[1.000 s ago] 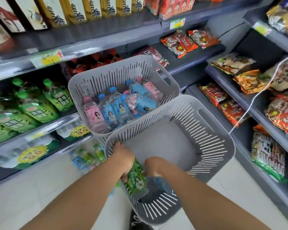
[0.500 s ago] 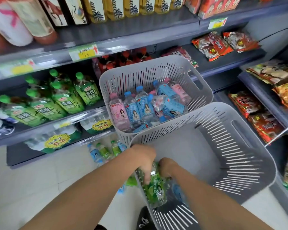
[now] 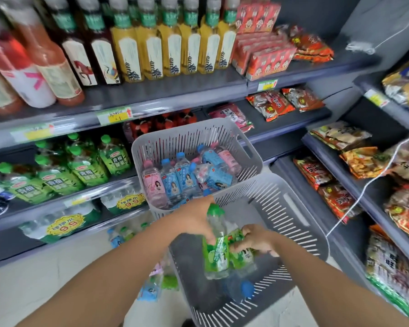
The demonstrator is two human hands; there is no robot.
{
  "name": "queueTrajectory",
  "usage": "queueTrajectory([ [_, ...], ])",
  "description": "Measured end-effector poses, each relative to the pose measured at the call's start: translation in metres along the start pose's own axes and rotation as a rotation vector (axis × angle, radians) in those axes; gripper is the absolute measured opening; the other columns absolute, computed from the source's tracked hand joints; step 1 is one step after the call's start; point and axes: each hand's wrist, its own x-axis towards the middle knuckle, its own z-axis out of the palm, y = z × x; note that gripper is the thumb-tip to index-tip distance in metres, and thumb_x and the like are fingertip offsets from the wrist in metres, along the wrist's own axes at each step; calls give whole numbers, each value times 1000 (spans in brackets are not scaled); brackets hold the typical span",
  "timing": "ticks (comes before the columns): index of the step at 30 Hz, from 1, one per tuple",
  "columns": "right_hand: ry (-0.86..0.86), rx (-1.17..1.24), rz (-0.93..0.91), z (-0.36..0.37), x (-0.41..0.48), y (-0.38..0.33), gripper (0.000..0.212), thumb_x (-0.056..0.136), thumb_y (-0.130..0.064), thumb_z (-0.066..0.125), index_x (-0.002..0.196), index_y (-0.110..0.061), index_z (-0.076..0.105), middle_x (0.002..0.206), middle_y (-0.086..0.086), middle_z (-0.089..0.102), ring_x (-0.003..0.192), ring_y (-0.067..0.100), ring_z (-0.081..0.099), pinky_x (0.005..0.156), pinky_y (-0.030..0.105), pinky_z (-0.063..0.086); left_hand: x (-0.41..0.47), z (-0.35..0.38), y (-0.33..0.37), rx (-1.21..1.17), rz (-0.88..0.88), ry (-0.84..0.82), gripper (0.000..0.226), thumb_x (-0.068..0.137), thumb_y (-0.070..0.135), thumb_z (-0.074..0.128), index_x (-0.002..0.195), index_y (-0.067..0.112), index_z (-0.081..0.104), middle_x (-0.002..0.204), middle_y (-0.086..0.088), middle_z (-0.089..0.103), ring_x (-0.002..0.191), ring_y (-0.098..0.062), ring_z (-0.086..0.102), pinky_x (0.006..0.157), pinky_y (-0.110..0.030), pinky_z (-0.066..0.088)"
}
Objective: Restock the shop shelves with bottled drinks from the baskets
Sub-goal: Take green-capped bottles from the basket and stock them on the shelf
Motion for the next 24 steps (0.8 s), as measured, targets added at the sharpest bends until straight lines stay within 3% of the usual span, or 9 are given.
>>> queueTrajectory([
  [2,-43,83,-23,-11,-15,-1,89,64,-41,86,135,-7,45,140,10,46,115,21,49,93,38,52,-7,-9,6,-184,-17,75,97,60,18,88,142,14,34,128,-3,51,112,-22,54,86,-29,48],
  [5,-49,228,-63,-22,-33,-8,109,50,-47,89,142,-14,40,148,7,40,125,23,47,90,36,54,-22,-25,10,-509,-48,129,99,62,6,86,145,19,34,133,-2,47,106,-23,56,80,-39,56],
  [7,-38,295,-101,-28,-44,-21,109,58,-40,87,148,-17,31,153,3,34,132,22,44,80,27,52,-31,-35,5,-685,-67,159,97,64,1,84,146,18,34,131,1,45,105,-25,58,75,-35,57],
  [12,-16,365,-211,-32,-63,-65,84,63,-32,87,136,-23,45,134,0,57,116,19,56,76,29,49,-56,-62,-18,-891,-70,316,82,57,8,89,130,4,51,125,-10,58,96,-27,67,73,-35,59],
  [15,24,380,-288,-28,-67,-96,111,42,-48,93,137,-22,44,135,2,56,115,19,59,79,32,51,-82,-81,-32,-930,-43,401,85,60,5,88,135,1,47,134,-15,53,104,-28,63,67,-29,56],
  [17,33,375,-344,-22,-74,-122,95,53,-42,90,135,-23,46,130,0,60,110,15,61,79,31,51,-105,-94,-39,-926,-33,466,90,63,5,87,140,4,41,138,-11,49,113,-28,58,83,-36,56],
  [19,26,385,-394,-11,-80,-149,71,68,-28,85,130,-24,50,120,-4,65,104,10,63,77,30,50,-124,-105,-53,-970,-35,529,80,66,1,84,135,11,44,129,-3,53,109,-23,58,96,-42,51],
  [21,34,378,-455,2,-86,-178,58,72,-21,83,123,-22,55,115,-6,68,97,8,66,72,26,51,-147,-116,-67,-1028,-16,587,61,71,-6,78,119,19,48,108,4,57,90,-14,60,96,-42,50],
  [24,37,384,-525,25,-95,-222,44,73,-17,82,108,-26,56,107,-11,66,94,10,65,68,21,50,-185,-131,-94,-1054,-45,663,77,72,-5,78,138,10,42,114,-1,56,95,-19,60,92,-40,52],
])
